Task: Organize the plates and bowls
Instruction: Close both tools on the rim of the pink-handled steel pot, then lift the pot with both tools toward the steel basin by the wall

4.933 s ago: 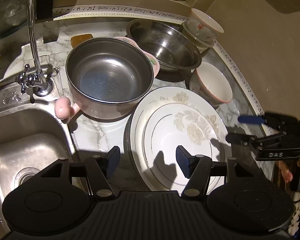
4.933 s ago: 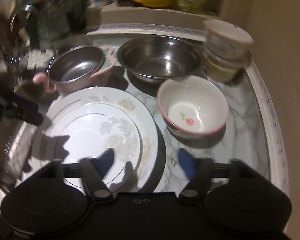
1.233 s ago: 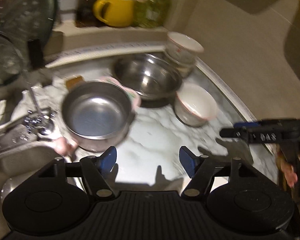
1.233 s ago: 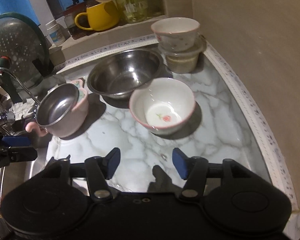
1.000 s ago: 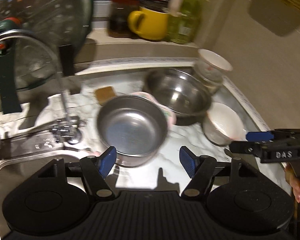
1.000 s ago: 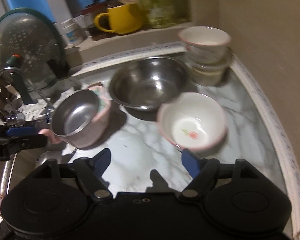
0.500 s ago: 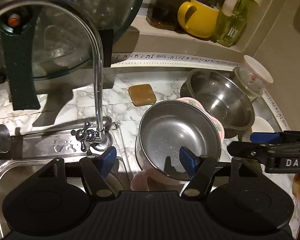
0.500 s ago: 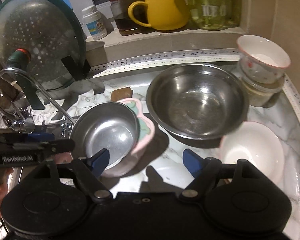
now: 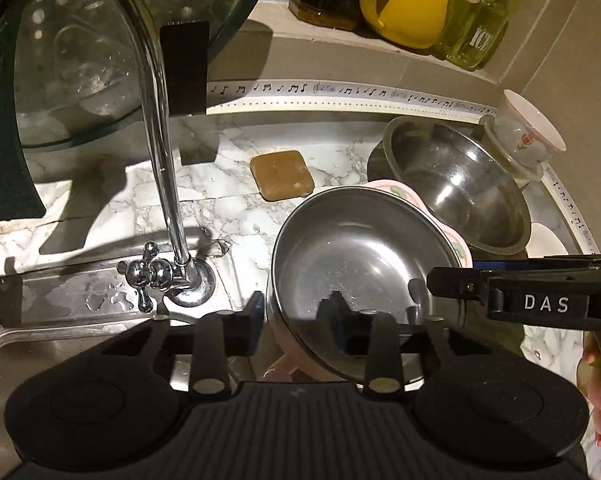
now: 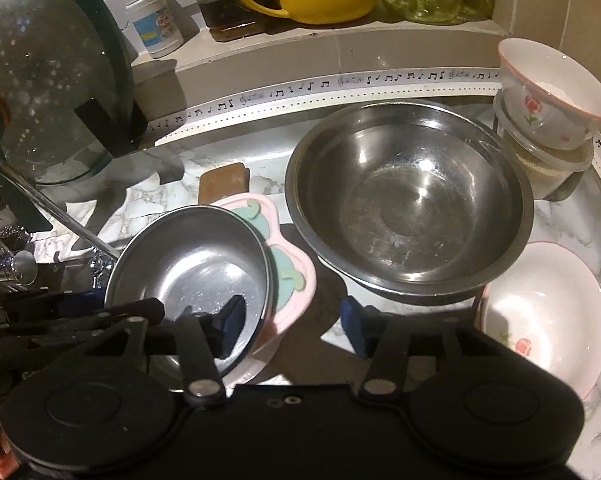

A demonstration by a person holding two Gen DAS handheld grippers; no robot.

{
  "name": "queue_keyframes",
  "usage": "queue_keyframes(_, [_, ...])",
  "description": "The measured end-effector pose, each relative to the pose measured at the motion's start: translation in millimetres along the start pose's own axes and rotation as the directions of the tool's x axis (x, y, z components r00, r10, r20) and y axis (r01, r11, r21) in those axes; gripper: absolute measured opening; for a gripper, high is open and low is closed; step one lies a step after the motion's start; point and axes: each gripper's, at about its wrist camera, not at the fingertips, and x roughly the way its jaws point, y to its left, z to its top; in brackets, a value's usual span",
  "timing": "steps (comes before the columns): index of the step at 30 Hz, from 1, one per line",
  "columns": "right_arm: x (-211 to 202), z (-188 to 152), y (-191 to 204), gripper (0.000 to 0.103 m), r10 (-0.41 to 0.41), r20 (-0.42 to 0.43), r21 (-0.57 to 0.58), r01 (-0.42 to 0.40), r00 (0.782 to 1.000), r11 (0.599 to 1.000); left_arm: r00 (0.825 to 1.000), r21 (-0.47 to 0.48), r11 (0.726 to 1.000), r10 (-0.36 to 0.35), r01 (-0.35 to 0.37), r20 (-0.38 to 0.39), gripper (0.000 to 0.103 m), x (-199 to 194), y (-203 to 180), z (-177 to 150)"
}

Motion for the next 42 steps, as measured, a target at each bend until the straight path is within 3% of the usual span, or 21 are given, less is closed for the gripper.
queue_keyframes(6, [2, -1, 4, 0.029, 0.006, -0.001, -0.007, -0.006, 1.0, 1.0, 0.999, 0.017, 0.999, 0.036, -0.036, -0.003, 0.017, 3, 0, 1])
queue_keyframes(15, [-8, -8, 9, 0.028, -0.008, 0.021, -0.024, 0.009, 1.0, 1.0, 0.999, 0.01, 0.999, 0.05, -0.05, -0.008, 0.013, -5, -1, -9])
queue_keyframes(24, [-44, -11, 11, 0.027, -0.027, 0.053, -0.041, 0.029, 0.998, 0.999, 0.999, 0.056, 0.998, 0.038, -0.038, 0.006, 0.013, -35, -24, -5])
queue_keyframes(33, [-90, 14, -16, 0.027, -0.058, 0.137, 0.001, 0.058, 0.989, 0.998, 0.998, 0.129, 0.991, 0.009, -0.016, 0.055, 0.013, -56, -65, 39])
queue_keyframes(42, [-88, 43, -58, 0.027, -0.129, 0.158, 0.086, 0.116, 0.979, 0.989, 0.998, 0.223, 0.974, 0.026, -0.038, 0.059, 0.013, -31, -115, 92])
